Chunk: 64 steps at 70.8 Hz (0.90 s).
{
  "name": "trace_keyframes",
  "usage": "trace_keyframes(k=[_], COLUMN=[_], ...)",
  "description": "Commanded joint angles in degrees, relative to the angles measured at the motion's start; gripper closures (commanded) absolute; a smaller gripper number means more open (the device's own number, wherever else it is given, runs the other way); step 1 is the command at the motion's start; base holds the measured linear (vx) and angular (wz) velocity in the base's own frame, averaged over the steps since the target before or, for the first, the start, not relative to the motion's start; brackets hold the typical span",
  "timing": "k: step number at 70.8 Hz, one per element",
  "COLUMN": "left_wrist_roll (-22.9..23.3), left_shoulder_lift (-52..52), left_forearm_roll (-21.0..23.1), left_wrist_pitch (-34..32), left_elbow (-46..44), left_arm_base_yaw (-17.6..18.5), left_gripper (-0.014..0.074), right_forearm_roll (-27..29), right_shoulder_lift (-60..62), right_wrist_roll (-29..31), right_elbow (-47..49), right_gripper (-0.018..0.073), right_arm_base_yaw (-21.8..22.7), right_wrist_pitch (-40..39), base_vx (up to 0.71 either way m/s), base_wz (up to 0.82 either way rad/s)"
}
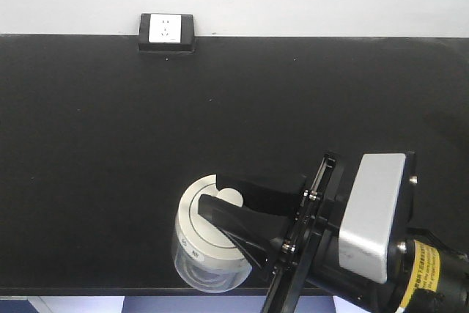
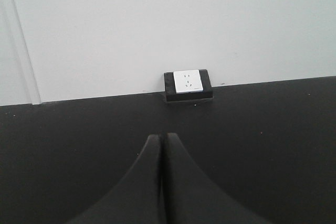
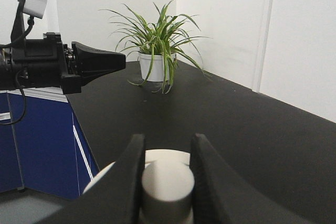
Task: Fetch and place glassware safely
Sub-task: 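Hold the jar in the right gripper as the base stops at the bench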
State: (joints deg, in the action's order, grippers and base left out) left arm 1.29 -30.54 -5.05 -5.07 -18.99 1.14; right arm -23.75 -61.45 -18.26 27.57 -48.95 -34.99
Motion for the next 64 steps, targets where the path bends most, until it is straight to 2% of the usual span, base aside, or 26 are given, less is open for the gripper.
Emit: trace_keyframes(k=[1, 64], left_wrist_roll=[0.3, 0.3], left_shoulder_lift=[0.0, 0.0], left_forearm_roll=[0.3, 0.3], left_wrist_pitch=[-4.1, -4.1], left_elbow=[-1.5, -1.5], left_arm_base_yaw=[0.4, 0.4], left_gripper=[0.0603, 0.0603], right_forearm_roll=[1.0, 1.0], right_shoulder_lift=[1.2, 1.2], right_wrist_roll=[0.1, 0.1], right_elbow=[1.8, 1.8], right_gripper=[0.0563, 0.0563], right_arm_base_yaw=[0.1, 0.1], right_wrist_pitch=[-6.0, -6.1], base_vx=[0.05, 0.06], base_wz=[0.00, 0.01])
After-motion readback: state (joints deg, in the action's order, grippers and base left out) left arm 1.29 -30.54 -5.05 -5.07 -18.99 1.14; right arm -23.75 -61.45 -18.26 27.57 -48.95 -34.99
